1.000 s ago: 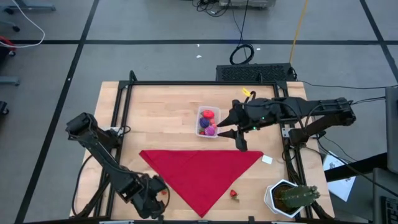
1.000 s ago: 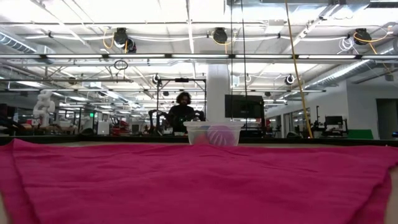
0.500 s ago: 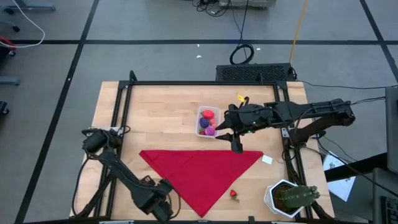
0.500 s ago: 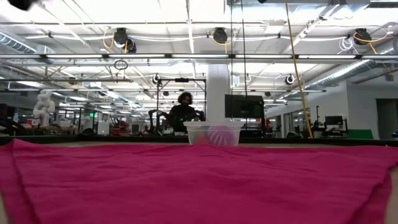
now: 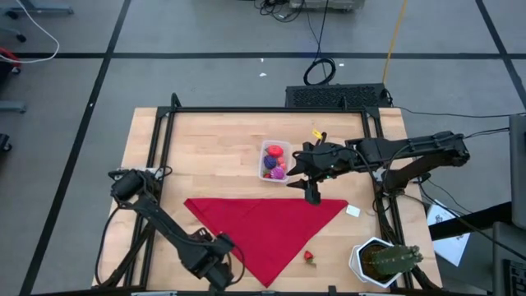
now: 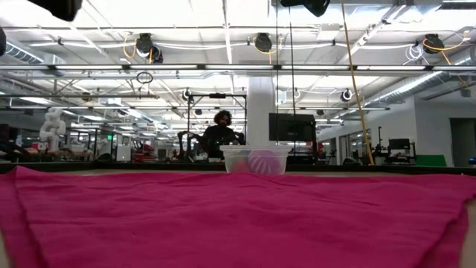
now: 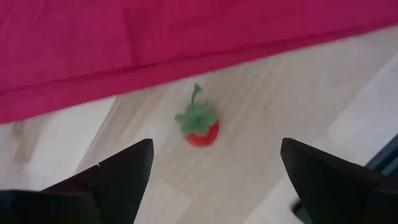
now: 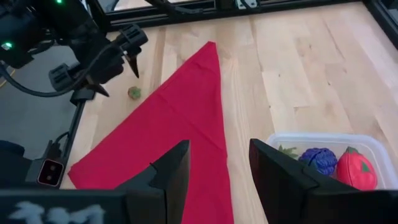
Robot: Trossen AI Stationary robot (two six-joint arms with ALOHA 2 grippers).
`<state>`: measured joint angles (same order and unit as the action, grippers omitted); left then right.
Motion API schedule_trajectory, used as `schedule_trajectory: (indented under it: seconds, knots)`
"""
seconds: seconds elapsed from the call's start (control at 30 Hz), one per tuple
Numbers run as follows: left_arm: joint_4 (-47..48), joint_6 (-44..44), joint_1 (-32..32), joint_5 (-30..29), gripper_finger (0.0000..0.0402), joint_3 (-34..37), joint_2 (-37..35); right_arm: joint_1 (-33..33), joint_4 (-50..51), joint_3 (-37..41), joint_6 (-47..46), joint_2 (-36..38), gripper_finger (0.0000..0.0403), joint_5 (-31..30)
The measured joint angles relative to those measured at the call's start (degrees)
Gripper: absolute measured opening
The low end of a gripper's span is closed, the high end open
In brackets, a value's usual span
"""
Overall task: Pick and placing Produce into tupperware
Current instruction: Put the left red strawberry into the transparent bin
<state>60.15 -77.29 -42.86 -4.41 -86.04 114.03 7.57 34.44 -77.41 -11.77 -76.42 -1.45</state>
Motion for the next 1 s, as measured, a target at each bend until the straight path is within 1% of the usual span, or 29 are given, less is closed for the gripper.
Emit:
schedule_trajectory:
  seconds: [0.13, 0.27, 0.5, 0.67, 1.0]
  knots:
    - [-1.91, -1.28, -0.04, -0.17, 0.0361, 2.23, -0.05, 0.0, 0.02, 0.0, -0.16, 0.0, 0.0157, 0.02]
    - [-6.54, -1.05, -0.08, -0.17, 0.0361, 4.32, 0.0, 0.0, 0.02, 0.0, -0.93, 0.0, 0.0157, 0.02]
    - [-8.44, -2.8, -0.06, 0.16, 0.0361, 8.47, -0.04, 0.02, 0.02, 0.0, -1.06, 0.0, 0.0157, 0.02]
    - [-12.86, -2.47, -0.07, 0.02, 0.036, 11.56, -0.38, 0.02, -0.02, 0.0, -1.05, 0.0, 0.0157, 0.04]
    - [-13.61, -1.35, -0.35, -1.59, 0.036, 12.17, -0.35, 0.02, -3.19, 0.0, -0.97, 0.0, 0.0157, 0.07]
